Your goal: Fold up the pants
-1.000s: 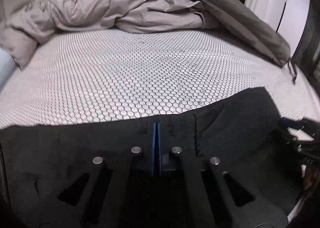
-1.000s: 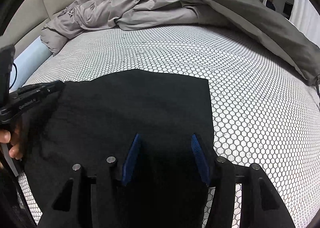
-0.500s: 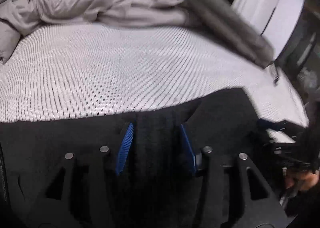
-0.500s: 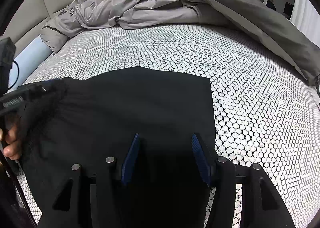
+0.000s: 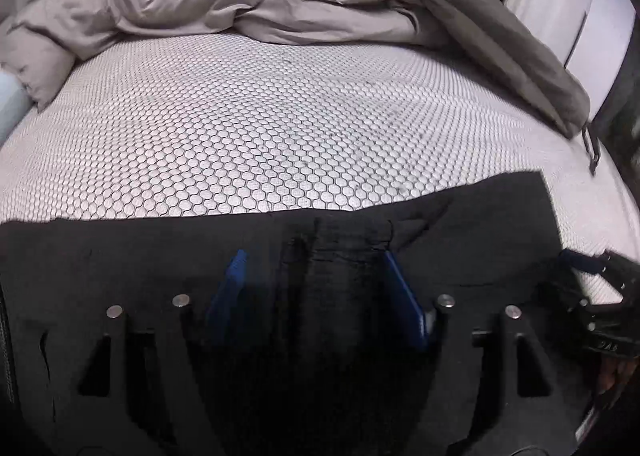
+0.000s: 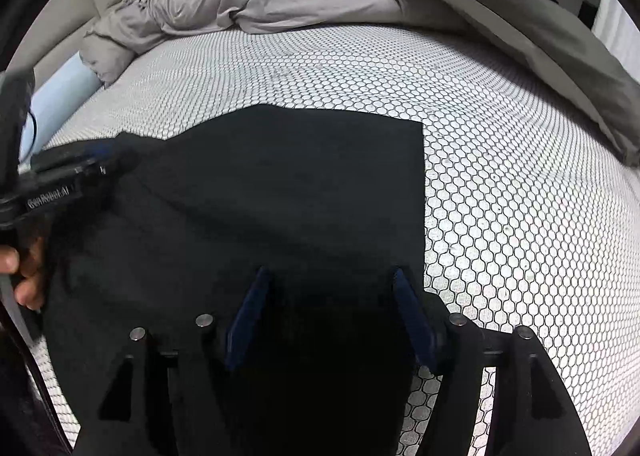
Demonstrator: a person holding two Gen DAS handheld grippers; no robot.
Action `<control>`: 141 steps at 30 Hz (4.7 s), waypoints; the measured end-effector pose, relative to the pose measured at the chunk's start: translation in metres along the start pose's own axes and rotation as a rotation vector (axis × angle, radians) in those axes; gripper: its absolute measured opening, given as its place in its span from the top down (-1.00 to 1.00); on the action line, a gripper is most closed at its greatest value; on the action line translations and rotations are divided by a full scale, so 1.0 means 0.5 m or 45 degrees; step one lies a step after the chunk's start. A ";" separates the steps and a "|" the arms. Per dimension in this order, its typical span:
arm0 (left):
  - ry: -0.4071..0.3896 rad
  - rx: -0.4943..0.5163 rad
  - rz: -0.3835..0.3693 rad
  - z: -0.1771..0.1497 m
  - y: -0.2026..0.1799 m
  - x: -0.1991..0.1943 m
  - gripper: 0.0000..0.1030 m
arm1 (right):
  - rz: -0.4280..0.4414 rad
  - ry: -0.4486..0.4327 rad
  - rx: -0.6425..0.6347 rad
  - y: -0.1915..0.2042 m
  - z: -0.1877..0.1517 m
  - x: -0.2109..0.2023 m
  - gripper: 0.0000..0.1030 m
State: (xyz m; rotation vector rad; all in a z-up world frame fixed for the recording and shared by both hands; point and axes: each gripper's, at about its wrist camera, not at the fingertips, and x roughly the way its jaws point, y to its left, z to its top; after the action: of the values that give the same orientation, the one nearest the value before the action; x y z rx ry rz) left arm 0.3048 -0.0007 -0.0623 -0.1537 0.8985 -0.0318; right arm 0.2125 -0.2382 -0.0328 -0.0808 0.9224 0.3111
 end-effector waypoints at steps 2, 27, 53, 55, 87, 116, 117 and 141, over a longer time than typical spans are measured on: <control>-0.063 0.019 0.058 0.003 -0.005 -0.029 -0.15 | -0.019 -0.022 -0.008 0.003 0.004 -0.013 -0.28; -0.073 0.349 -0.193 -0.068 -0.087 -0.149 0.74 | -0.082 -0.156 -0.023 -0.004 0.009 -0.089 0.12; 0.165 0.554 -0.181 -0.254 -0.095 -0.188 0.41 | -0.007 -0.001 -0.226 0.013 -0.171 -0.129 0.12; 0.164 0.512 -0.194 -0.258 -0.058 -0.214 0.41 | -0.055 0.006 -0.166 -0.055 -0.182 -0.153 0.04; -0.090 -0.313 -0.111 -0.263 0.317 -0.340 0.05 | 0.252 -0.151 0.325 -0.197 -0.248 -0.263 0.15; 0.107 0.078 -0.230 -0.223 0.094 -0.257 0.68 | 0.243 -0.138 0.232 -0.184 -0.192 -0.158 0.14; 0.118 0.073 -0.253 -0.224 0.101 -0.267 0.68 | 0.241 -0.140 0.232 -0.185 -0.192 -0.159 0.14; 0.054 0.215 -0.176 -0.265 0.065 -0.248 -0.15 | -0.089 -0.028 -0.144 -0.077 -0.184 -0.136 0.09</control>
State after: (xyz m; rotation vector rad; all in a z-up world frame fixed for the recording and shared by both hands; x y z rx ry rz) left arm 0.1226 0.0271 -0.0518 -0.0578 0.9225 -0.2399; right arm 0.1150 -0.3091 -0.0370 -0.2127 0.8777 0.2981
